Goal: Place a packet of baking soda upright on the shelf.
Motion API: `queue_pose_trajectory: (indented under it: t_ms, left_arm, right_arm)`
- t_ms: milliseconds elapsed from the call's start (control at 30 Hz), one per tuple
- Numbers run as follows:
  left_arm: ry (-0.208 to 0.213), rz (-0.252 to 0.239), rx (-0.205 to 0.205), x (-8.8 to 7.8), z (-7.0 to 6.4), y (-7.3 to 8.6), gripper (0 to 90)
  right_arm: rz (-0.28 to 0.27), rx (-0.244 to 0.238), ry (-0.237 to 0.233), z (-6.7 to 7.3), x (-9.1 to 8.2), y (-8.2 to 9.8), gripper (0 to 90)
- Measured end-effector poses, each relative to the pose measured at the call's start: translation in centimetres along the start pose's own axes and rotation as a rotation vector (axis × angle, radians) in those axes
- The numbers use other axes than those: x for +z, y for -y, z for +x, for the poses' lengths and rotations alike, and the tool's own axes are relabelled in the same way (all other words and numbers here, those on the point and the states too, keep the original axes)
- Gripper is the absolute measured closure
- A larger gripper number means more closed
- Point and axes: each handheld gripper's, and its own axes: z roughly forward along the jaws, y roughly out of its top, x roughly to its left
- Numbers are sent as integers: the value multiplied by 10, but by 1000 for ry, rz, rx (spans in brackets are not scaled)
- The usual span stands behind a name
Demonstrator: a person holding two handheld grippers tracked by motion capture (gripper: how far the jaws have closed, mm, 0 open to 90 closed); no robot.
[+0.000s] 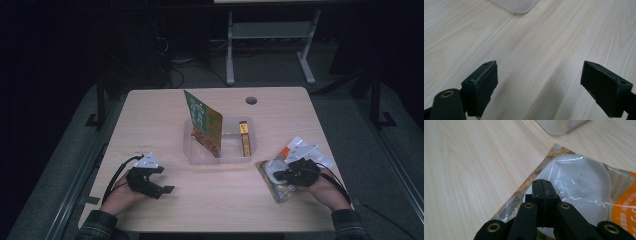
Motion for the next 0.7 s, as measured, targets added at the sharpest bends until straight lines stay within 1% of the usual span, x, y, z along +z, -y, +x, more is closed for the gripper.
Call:
queue_pose_trajectory:
  t_ms: [100, 133, 167, 200, 233, 267, 333, 367, 433, 500, 533, 567, 633, 700]
  left_arm:
    - [-2, 6, 14, -1, 1, 0, 138]
    - [-1, 6, 13, -1, 1, 0, 138]
    - [-1, 6, 13, -1, 1, 0, 138]
    - [-1, 5, 13, -1, 1, 0, 138]
    - [-1, 5, 13, -1, 1, 0, 138]
    - [-1, 5, 14, -1, 1, 0, 138]
    - [-2, 4, 14, -1, 1, 0, 138]
    - [-2, 4, 14, -1, 1, 0, 139]
    - [-2, 4, 14, -1, 1, 0, 138]
    - [-2, 0, 10, 0, 0, 0, 139]
    - [0, 0, 4, 0, 0, 0, 139]
    - [2, -2, 4, 0, 0, 0, 139]
    - [2, -3, 11, -1, 0, 0, 139]
    - [4, -6, 12, -1, 0, -1, 139]
  right_arm:
    - [3, -25, -17, 9, 4, -5, 900]
    - [4, -30, -23, 12, 6, -7, 900]
    - [4, -30, -23, 12, 6, -7, 900]
    - [9, -49, -40, 19, 9, -11, 900]
    - [9, -49, -40, 19, 9, -11, 900]
    - [11, -69, -56, 27, 13, -15, 900]
    - [12, -99, -64, 35, 18, -19, 900]
    - [12, -99, -64, 35, 18, -19, 900]
    - [18, -130, -72, 45, 23, -25, 900]
    - [16, -145, -81, 52, 27, -29, 900]
    - [16, -141, -86, 55, 29, -31, 900]
    - [16, -155, -91, 59, 31, -33, 900]
    - [16, -164, -104, 68, 35, -37, 900]
    - [16, -194, -114, 75, 40, -42, 900]
